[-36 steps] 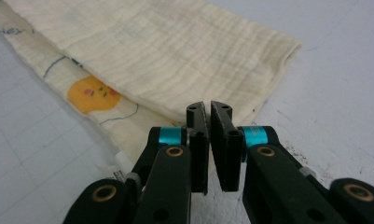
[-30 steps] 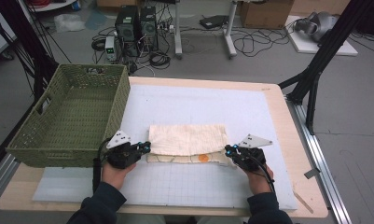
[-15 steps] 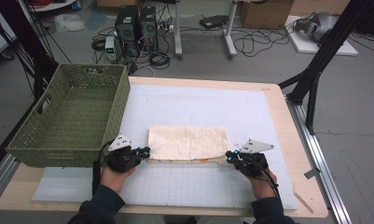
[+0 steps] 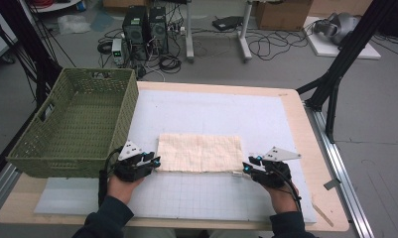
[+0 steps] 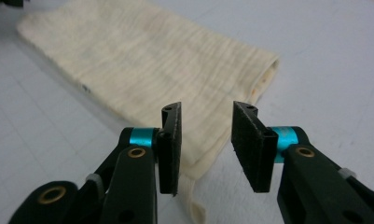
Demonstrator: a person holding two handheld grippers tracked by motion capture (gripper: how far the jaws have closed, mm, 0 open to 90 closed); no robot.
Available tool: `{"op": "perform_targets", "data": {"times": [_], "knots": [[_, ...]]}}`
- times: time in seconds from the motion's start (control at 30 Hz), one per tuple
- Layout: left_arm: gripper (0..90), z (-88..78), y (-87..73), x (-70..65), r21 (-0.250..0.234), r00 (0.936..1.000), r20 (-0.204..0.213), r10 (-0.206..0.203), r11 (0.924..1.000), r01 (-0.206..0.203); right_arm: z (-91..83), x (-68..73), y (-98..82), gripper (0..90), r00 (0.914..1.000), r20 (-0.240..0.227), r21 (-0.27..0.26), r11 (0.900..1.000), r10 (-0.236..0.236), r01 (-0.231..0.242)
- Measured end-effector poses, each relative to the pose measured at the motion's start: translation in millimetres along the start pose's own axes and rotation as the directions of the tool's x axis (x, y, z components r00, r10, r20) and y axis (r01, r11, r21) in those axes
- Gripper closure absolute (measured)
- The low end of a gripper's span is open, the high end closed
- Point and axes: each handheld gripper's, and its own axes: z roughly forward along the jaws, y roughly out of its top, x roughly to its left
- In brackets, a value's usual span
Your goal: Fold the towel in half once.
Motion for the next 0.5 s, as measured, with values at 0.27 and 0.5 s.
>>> {"op": "perform_targets", "data": {"times": [0.27,0.5], "knots": [[72.9,22.8,-3.4,-1.3,0.100,0.9994,-0.008,0.034,0.9944,-0.033,27.1,-0.1,-4.3,74.8,0.9996,-0.024,0.061,0.998,-0.012,0.013],[72.7,21.1,-4.3,-1.7,0.125,0.9983,-0.024,0.053,0.9909,-0.050,31.1,2.1,-9.4,75.2,0.9972,0.008,0.154,0.985,-0.074,0.072]]}}
